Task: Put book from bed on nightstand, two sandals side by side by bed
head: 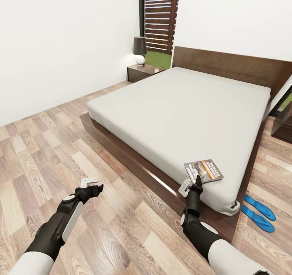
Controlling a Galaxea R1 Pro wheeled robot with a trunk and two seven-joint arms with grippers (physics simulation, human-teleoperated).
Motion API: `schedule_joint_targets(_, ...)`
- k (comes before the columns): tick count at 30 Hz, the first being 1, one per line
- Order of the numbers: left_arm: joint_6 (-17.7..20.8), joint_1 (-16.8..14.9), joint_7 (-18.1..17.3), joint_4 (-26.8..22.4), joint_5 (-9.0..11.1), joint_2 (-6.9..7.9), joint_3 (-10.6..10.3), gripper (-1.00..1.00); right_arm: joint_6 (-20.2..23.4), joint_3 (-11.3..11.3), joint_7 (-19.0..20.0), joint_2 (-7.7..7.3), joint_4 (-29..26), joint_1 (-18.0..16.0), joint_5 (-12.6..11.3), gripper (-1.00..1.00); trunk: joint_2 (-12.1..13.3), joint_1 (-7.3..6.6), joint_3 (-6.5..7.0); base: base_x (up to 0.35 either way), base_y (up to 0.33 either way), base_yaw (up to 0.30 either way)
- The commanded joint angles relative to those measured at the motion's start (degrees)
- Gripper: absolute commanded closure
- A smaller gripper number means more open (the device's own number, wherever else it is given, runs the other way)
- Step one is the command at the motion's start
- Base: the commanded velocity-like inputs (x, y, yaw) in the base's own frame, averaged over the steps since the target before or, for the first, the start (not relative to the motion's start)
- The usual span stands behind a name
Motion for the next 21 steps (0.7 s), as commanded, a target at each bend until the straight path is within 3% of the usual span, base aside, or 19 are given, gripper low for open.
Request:
schedule_joint_targets(1, 0.22, -0.02, 0.48, -0.08, 0.59, 0.07, -0.23, -1.00, 0.51, 0.13, -0.15, 0.00, 0.03, -0.04, 0.33, -1.00, -0.02, -0.01, -0.04, 0.002, -0.016, 0.000)
schedule_joint_targets(15, 0.19, -0.02, 0.28, -0.08, 0.59, 0.07, -0.20, -1.00, 0.54, 0.13, -0.16, -0.15, 0.03, -0.04, 0.36, -1.00, -0.02, -0.01, -0.04, 0.032, -0.059, 0.000)
schedule_joint_targets(21, 0.19, -0.02, 0.36, -0.08, 0.59, 0.07, -0.23, -1.00, 0.53, 0.13, -0.17, -0.18, 0.03, -0.04, 0.34, -1.00, -1.62, 0.87, -0.76, 0.000, 0.000, 0.000)
